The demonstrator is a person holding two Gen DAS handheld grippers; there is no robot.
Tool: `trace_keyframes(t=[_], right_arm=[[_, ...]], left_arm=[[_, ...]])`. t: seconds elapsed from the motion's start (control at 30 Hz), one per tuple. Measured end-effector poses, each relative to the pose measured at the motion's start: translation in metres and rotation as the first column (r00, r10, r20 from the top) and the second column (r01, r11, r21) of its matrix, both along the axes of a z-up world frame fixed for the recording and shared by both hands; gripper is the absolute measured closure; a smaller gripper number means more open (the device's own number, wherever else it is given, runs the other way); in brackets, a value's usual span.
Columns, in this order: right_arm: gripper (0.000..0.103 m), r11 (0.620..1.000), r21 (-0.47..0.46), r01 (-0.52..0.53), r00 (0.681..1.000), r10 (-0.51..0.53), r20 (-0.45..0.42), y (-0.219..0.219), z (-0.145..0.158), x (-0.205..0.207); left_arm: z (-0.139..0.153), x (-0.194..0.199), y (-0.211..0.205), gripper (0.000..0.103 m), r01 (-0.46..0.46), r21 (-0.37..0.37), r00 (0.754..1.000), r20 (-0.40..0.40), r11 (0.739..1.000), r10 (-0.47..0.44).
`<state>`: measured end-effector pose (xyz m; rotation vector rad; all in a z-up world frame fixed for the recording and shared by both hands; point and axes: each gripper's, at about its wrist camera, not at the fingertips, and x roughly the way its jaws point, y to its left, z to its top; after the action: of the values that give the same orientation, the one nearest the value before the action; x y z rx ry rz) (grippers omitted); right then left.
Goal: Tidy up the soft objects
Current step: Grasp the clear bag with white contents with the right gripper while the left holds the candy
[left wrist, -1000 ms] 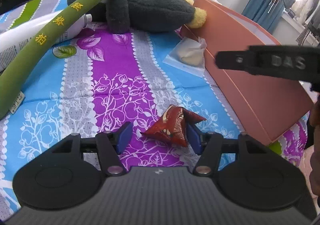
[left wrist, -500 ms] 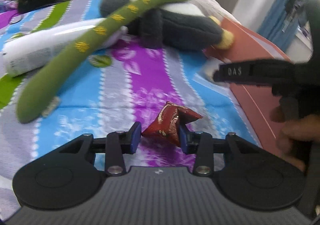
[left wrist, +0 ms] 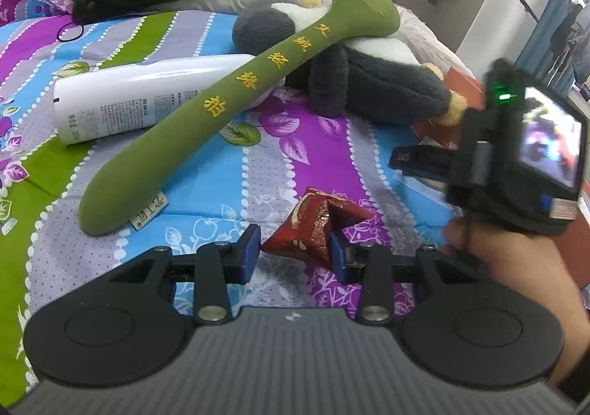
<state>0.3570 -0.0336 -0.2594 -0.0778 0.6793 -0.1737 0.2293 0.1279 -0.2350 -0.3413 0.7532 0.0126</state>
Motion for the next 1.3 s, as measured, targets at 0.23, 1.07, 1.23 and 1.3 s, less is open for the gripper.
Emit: trace_keyframes(t=[0.23, 1.07, 1.23, 1.3], right_arm=[[0.052, 0.998, -0.010, 0.058, 0.998, -0.059, -0.017, 0.003, -0.012, 0.013], [0.098, 0.966, 0.194, -0.169, 0.976, 0.192, -0.106, -0.016, 0.027, -0.043], [0.098, 0.940, 0.218, -0.262, 0.945, 0.295, -0.139, -0.025, 0.035, -0.082], [0.098, 0.927, 0.229, -0.296, 0.929, 0.336, -0.158, -0.029, 0.037, -0.099]], left_arm=[[0.001, -0.003, 0.009, 0.058, -0.034, -0.011, 0.999, 0.004, 0.999, 0.034], [0.017, -0.022, 0.007, 0.058, -0.072, 0.012, 0.997, -0.016, 0.997, 0.072], [0.019, -0.031, 0.007, 0.058, -0.071, 0.013, 0.997, -0.022, 0.997, 0.072], [0.020, -0.034, 0.006, 0.058, -0.068, 0.016, 0.997, -0.027, 0.998, 0.068]])
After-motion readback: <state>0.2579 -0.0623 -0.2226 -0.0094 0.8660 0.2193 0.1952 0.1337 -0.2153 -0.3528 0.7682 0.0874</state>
